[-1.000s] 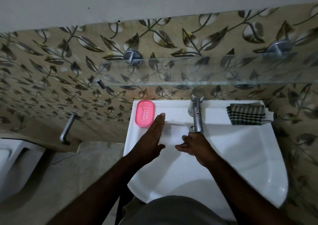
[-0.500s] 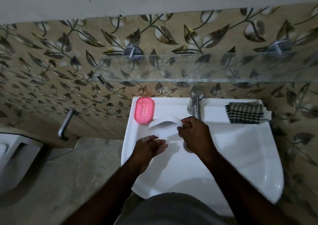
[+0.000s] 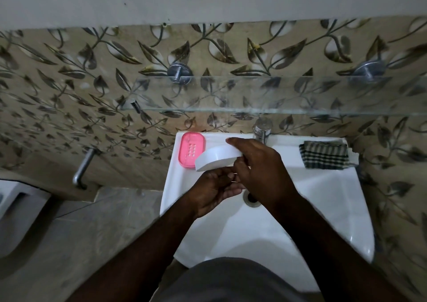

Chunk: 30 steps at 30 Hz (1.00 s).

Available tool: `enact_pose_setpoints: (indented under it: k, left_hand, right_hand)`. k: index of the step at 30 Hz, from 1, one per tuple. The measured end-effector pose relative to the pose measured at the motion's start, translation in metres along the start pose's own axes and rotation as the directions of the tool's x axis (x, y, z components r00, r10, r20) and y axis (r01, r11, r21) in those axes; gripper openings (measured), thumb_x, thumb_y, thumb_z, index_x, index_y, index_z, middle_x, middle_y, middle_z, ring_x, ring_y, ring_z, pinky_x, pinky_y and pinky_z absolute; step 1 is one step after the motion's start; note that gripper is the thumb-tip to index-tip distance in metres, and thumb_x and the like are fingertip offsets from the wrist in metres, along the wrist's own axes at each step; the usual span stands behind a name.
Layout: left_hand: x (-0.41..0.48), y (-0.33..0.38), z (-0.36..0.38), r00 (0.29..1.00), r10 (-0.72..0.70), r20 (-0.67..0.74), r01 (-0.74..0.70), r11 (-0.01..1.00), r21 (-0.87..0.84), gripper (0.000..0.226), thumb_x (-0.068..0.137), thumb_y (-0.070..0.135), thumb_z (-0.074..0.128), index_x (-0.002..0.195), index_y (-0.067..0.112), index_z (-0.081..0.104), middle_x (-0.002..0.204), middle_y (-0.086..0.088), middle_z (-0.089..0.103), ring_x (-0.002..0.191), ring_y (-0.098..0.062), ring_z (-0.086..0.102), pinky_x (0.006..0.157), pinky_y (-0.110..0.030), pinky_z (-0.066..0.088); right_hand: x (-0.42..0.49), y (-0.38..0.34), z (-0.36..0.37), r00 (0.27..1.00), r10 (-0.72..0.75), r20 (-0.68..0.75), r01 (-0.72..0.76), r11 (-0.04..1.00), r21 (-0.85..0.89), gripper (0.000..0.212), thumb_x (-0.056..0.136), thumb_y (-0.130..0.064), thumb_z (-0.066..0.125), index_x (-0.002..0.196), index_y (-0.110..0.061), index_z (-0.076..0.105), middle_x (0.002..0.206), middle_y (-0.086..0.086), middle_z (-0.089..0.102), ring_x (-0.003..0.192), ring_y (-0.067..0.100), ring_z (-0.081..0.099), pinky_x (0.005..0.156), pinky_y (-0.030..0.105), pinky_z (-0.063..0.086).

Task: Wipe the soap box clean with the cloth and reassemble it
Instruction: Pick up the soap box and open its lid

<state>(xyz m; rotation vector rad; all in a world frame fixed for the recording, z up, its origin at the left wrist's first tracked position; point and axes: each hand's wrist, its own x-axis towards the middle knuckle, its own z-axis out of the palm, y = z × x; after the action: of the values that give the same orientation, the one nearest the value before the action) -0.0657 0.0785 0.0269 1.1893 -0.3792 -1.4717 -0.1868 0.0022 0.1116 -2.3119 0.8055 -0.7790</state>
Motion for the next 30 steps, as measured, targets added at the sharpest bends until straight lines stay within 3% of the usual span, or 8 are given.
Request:
enact_pose_setpoints:
  k: [4,9,18,21,23,26,28,30]
  left_hand:
    - [0.004,0.0,0.004,0.999,-0.021,-0.037,0.029,0.97,0.241,0.036,0.103,0.024,0.042,0.114,-0.005,0.06,0.099,-0.019,0.067,0.085,-0.028,0.068,0.078,-0.034,0.056]
    - [0.012,-0.007,0.011,0.996,-0.052,-0.078,0.075,0.942,0.328,0.042,0.104,0.028,0.036,0.121,-0.002,0.06,0.109,-0.018,0.068,0.096,-0.028,0.066,0.088,-0.04,0.052]
    - [0.012,-0.007,0.014,0.999,0.049,-0.001,-0.045,0.937,0.347,0.038,0.106,0.021,0.033,0.13,-0.003,0.05,0.118,-0.022,0.063,0.096,-0.024,0.066,0.08,-0.026,0.055]
    - [0.011,-0.011,0.011,0.998,0.063,0.004,-0.06,0.929,0.364,0.037,0.106,0.02,0.033,0.132,-0.001,0.049,0.114,-0.021,0.064,0.096,-0.028,0.066,0.08,-0.027,0.054]
    - [0.013,-0.013,0.009,0.999,0.039,-0.028,-0.026,0.933,0.359,0.032,0.105,0.016,0.036,0.128,-0.001,0.051,0.111,-0.023,0.066,0.096,-0.03,0.066,0.08,-0.03,0.054]
    - [0.012,-0.013,0.007,0.994,-0.01,-0.112,0.048,0.937,0.347,0.024,0.102,0.012,0.038,0.117,0.002,0.054,0.1,-0.018,0.068,0.088,-0.029,0.066,0.077,-0.032,0.051]
    - [0.011,-0.009,0.005,0.99,-0.041,-0.138,0.087,0.935,0.343,0.031,0.104,0.02,0.036,0.116,0.003,0.058,0.095,-0.012,0.068,0.085,-0.026,0.066,0.075,-0.03,0.049]
    - [0.008,-0.007,0.003,0.98,-0.095,-0.174,0.153,0.921,0.358,0.048,0.104,0.033,0.029,0.104,0.003,0.067,0.093,-0.01,0.071,0.087,-0.026,0.066,0.079,-0.031,0.049]
  right_hand:
    - [0.002,0.006,-0.006,0.995,0.052,-0.083,-0.052,0.999,0.009,0.027,0.083,-0.007,0.056,0.107,-0.012,0.067,0.101,0.006,0.073,0.086,0.028,0.068,0.079,0.037,0.054]
    - [-0.006,0.001,-0.019,0.976,0.097,-0.195,-0.049,0.97,0.239,0.025,0.085,-0.003,0.059,0.094,-0.027,0.057,0.084,0.003,0.069,0.074,0.027,0.071,0.064,0.048,0.057]
    - [-0.018,0.002,-0.025,0.969,0.126,-0.214,-0.062,0.956,0.285,0.029,0.083,0.0,0.062,0.096,-0.026,0.058,0.079,0.001,0.07,0.069,0.017,0.071,0.061,0.035,0.057]
    - [-0.022,0.002,-0.026,0.953,0.058,-0.299,0.023,0.965,0.26,0.028,0.08,0.005,0.062,0.097,-0.017,0.061,0.081,0.002,0.07,0.07,0.013,0.069,0.061,0.019,0.053]
    - [-0.022,0.01,-0.013,0.964,0.091,-0.248,-0.054,0.987,0.154,0.026,0.077,0.008,0.061,0.095,-0.011,0.063,0.078,0.0,0.068,0.069,0.013,0.065,0.063,0.004,0.042]
    - [-0.025,0.02,-0.009,0.967,0.176,-0.185,-0.152,0.979,0.136,0.017,0.079,0.0,0.06,0.092,-0.011,0.062,0.077,0.0,0.07,0.072,0.022,0.068,0.06,0.01,0.042]
    - [-0.026,0.018,-0.02,0.949,0.19,-0.252,-0.135,0.966,0.219,0.018,0.078,-0.006,0.06,0.094,-0.016,0.061,0.077,0.0,0.072,0.071,0.018,0.071,0.062,0.022,0.051]
    - [-0.025,0.017,-0.023,0.926,0.172,-0.335,-0.102,0.971,0.217,0.024,0.076,-0.001,0.062,0.095,-0.016,0.062,0.077,-0.003,0.072,0.07,0.013,0.07,0.065,0.019,0.053]
